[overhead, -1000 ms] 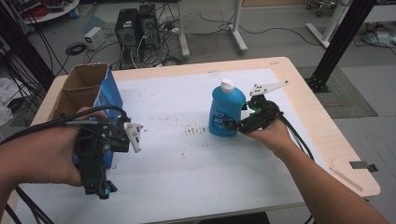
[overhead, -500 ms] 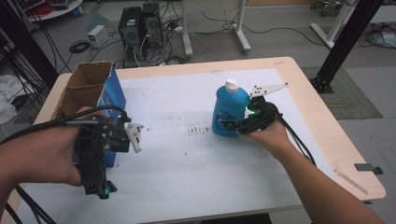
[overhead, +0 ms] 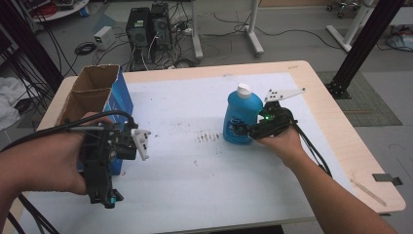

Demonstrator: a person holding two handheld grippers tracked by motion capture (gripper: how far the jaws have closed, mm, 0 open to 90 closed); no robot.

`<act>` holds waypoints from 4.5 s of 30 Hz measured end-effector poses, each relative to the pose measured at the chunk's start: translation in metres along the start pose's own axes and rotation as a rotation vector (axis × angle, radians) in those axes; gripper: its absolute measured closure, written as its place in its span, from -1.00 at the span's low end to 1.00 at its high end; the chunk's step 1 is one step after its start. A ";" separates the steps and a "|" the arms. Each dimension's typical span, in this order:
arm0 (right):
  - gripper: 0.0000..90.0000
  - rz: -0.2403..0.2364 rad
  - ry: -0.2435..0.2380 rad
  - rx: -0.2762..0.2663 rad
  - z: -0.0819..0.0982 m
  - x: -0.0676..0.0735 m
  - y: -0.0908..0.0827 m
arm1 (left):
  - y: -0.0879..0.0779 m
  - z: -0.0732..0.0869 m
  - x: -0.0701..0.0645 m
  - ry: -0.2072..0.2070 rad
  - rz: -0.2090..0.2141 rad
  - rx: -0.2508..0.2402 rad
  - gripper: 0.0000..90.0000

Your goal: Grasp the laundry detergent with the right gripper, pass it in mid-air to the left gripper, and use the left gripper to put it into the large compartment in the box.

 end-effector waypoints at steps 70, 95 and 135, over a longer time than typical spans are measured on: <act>0.04 0.031 -0.181 0.016 0.000 0.006 -0.001 | 0.003 0.000 0.002 0.006 0.000 0.005 -0.96; 0.03 -0.116 -0.317 0.005 -0.048 0.080 -0.030 | -0.023 -0.016 0.012 0.019 -0.032 -0.006 -0.96; 0.03 -0.450 -0.405 0.151 -0.016 0.200 0.086 | -0.041 -0.048 0.016 0.054 -0.078 -0.025 -0.96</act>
Point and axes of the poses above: each handheld gripper's, and its own axes: y roughly forward along the jaws, z roughly out of its underside, x roughly to its left, the point moved 8 cm from there along y, roughly forward along the jaws, and after that the axes turned 2 degrees about -z, right-handed, at the moved point
